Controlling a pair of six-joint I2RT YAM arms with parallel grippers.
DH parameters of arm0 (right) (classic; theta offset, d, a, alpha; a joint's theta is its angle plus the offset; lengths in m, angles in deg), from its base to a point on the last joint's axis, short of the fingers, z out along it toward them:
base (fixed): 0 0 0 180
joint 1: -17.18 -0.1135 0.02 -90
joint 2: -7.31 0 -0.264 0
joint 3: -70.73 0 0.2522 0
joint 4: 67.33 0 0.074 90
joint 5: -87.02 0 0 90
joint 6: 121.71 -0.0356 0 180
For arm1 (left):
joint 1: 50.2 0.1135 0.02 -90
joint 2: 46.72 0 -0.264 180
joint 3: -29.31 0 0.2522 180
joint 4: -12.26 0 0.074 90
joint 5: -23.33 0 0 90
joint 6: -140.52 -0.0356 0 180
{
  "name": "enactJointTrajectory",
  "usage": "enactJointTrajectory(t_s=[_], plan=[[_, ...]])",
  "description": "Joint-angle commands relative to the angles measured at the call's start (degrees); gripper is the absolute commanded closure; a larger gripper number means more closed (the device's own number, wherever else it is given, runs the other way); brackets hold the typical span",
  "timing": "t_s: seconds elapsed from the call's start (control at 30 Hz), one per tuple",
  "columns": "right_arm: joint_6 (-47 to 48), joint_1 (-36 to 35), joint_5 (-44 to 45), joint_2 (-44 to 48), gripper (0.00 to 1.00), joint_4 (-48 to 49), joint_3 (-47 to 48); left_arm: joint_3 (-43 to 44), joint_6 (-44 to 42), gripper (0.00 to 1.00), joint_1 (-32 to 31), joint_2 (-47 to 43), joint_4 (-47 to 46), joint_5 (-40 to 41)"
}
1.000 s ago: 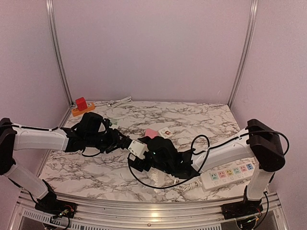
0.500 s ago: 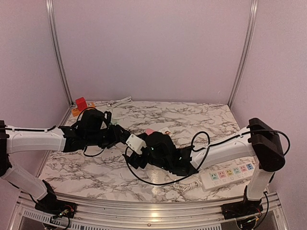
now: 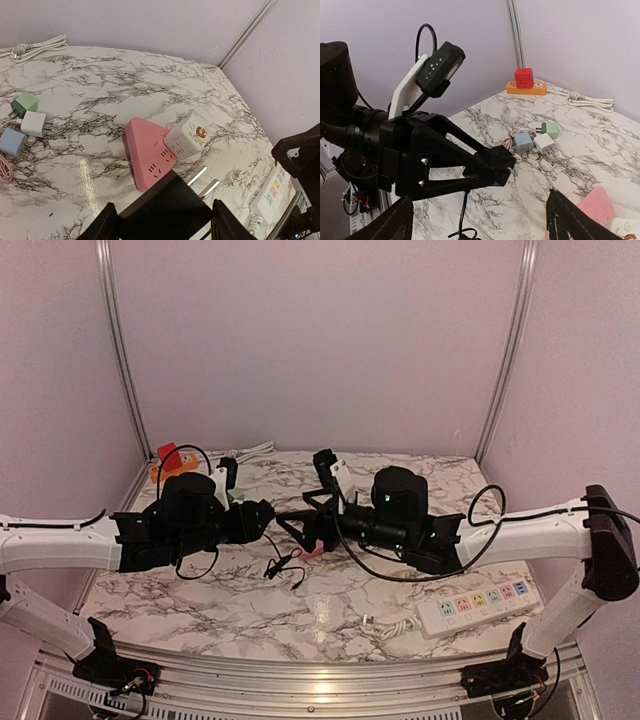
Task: Insert the plug
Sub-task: Pick up the plug and the socket.
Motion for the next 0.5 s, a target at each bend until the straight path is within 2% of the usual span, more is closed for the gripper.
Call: enactJointTrajectory(t_s=[0.0,0.1,0.27,0.37,0.47], plan=[[-8.5,0.7,-2.7,5.0,0.13,-3.1,2.3,-2.5,-10.1,0.72,-2.2,-3.0,-5.6,6.0],[-13.1,2.0,-2.1,6.6,0.13,-5.4,3.0,-5.2,-14.8,0.72,-3.5,-5.1,-10.3,5.5],[-20.6,7.0,-8.4,6.5,0.15,-12.5,6.2,-8.4,-27.3,0.71,-6.9,-7.1,-14.9,7.7],[-20.8,8.5,-12.4,5.4,0.16,-17.6,9.1,-10.0,-36.7,0.72,-10.3,-8.0,-17.4,8.7],[-18.5,8.5,-16.8,4.2,0.17,-21.5,12.2,-10.0,-42.5,0.73,-12.6,-7.2,-17.7,9.4]])
